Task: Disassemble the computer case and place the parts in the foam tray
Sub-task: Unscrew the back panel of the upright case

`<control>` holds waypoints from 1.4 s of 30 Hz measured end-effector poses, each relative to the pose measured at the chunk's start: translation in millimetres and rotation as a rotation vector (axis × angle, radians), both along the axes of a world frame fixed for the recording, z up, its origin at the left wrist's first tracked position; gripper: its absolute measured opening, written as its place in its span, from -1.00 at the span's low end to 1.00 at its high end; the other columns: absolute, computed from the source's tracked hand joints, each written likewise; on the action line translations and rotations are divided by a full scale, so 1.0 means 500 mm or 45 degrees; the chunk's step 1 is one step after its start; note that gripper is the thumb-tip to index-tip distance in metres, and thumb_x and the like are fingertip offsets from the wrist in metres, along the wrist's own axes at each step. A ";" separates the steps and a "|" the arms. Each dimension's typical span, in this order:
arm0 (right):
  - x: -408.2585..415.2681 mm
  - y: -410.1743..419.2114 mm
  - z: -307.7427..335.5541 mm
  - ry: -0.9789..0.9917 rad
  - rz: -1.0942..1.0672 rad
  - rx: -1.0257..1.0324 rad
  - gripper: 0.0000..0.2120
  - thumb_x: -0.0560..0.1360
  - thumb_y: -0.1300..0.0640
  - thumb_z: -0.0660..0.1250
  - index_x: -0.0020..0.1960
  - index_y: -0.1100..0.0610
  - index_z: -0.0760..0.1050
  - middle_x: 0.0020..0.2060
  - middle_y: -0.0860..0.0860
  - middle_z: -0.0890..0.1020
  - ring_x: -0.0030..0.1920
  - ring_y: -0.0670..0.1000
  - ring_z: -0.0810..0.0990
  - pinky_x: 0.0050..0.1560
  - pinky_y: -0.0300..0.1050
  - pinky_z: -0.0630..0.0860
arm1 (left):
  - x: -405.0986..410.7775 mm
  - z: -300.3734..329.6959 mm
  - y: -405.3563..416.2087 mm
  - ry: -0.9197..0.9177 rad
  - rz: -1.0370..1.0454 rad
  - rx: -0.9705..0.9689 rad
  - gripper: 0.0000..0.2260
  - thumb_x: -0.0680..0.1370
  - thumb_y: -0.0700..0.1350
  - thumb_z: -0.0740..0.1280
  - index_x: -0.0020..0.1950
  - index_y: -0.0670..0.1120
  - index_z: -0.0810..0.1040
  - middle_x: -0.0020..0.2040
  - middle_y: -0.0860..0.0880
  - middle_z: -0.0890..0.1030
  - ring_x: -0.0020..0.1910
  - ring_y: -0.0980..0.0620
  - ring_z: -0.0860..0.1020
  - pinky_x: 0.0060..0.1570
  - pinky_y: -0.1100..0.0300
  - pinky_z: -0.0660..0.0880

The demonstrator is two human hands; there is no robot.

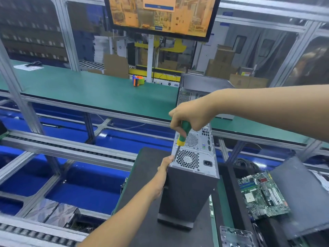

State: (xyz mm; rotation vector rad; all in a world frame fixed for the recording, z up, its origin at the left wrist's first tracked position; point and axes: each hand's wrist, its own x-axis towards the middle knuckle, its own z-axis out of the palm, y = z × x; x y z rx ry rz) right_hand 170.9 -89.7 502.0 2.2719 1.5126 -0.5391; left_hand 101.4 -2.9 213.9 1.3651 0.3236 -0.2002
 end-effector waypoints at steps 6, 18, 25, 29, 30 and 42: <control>0.019 -0.003 -0.019 -0.017 -0.165 0.060 -0.93 0.61 0.11 0.22 0.06 0.07 0.45 -0.20 0.10 0.63 -0.32 0.04 0.63 -0.30 -0.03 0.60 | -0.003 0.009 -0.003 -0.008 0.025 -0.016 -0.22 0.25 0.57 0.17 0.37 0.24 0.55 0.46 -0.10 0.44 0.39 -0.07 0.49 0.46 -0.20 0.36; 0.019 0.005 -0.020 0.113 -0.029 0.236 -0.77 0.41 0.33 0.42 -0.08 0.01 0.65 -0.13 0.02 0.62 -0.16 -0.17 0.54 -0.21 -0.27 0.46 | -0.001 0.003 -0.005 -0.055 0.030 -0.024 -0.31 0.31 0.56 0.15 0.34 0.29 0.55 0.44 -0.09 0.46 0.38 -0.09 0.50 0.42 -0.27 0.40; 0.021 0.023 -0.030 0.393 -0.222 0.379 -0.79 0.40 0.44 0.23 -0.17 0.15 0.49 -0.35 0.04 0.55 -0.36 -0.04 0.51 -0.36 -0.17 0.50 | 0.008 -0.005 0.000 -0.065 0.006 0.018 -0.36 0.34 0.54 0.10 0.27 0.27 0.56 0.41 -0.12 0.47 0.37 -0.11 0.48 0.39 -0.27 0.42; 0.020 0.011 -0.028 0.387 -0.268 0.396 -0.76 0.39 0.49 0.29 -0.15 0.18 0.58 -0.26 0.14 0.61 -0.35 -0.10 0.50 -0.36 -0.25 0.44 | 0.009 -0.011 0.001 -0.099 0.012 0.018 -0.39 0.37 0.51 0.11 0.33 0.32 0.52 0.42 -0.08 0.47 0.39 -0.07 0.47 0.37 -0.23 0.45; 0.022 0.006 -0.029 0.341 -0.232 0.386 -0.77 0.41 0.45 0.33 -0.11 0.15 0.59 -0.21 0.08 0.64 -0.34 -0.15 0.51 -0.33 -0.25 0.45 | 0.009 -0.011 0.000 -0.103 0.013 0.015 -0.38 0.35 0.51 0.13 0.33 0.32 0.52 0.42 -0.08 0.46 0.40 -0.07 0.46 0.40 -0.22 0.42; 0.013 0.033 -0.010 0.375 -0.286 0.199 -0.84 0.45 0.44 0.27 -0.18 0.21 0.45 -0.15 0.29 0.58 -0.27 0.11 0.54 -0.27 0.00 0.50 | 0.008 -0.005 0.000 -0.059 -0.002 -0.012 -0.34 0.34 0.55 0.16 0.27 0.24 0.63 0.42 -0.10 0.48 0.34 -0.04 0.54 0.34 -0.11 0.50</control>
